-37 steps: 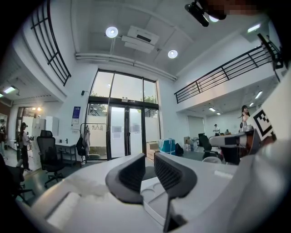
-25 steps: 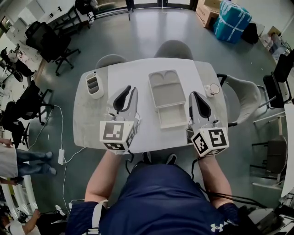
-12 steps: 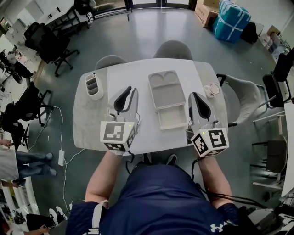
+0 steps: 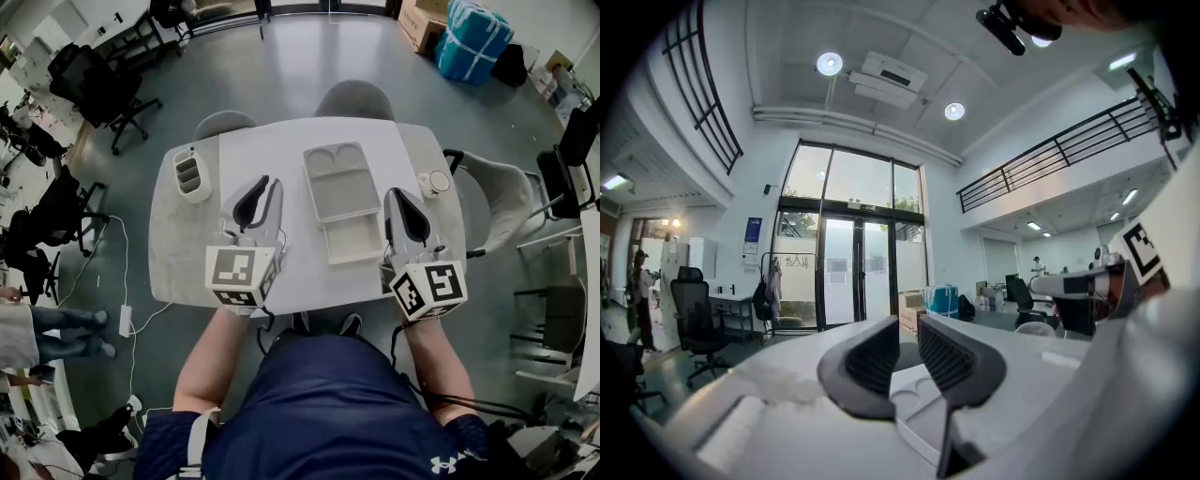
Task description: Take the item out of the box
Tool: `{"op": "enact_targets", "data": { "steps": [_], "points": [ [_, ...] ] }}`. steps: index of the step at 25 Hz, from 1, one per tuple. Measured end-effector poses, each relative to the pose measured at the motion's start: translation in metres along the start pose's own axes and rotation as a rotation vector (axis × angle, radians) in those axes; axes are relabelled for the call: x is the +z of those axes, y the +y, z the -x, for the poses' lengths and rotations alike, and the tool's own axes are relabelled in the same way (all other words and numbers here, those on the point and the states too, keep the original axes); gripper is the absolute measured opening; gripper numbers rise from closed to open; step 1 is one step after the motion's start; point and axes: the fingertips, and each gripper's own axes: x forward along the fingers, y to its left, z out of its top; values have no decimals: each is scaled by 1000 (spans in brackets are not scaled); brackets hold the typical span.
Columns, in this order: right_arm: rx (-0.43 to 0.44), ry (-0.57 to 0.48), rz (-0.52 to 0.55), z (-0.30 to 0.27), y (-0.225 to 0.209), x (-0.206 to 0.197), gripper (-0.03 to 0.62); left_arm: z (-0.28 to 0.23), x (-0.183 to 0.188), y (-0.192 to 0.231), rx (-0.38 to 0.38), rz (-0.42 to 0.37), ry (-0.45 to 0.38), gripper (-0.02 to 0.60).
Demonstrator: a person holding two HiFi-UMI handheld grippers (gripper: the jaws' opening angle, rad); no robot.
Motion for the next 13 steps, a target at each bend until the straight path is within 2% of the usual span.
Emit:
{"op": "enact_targets", "data": {
  "steps": [13],
  "points": [
    [3,12,-1,-5,5,-6,2,0,-6,6,-6,-8,13,69]
  ]
}}
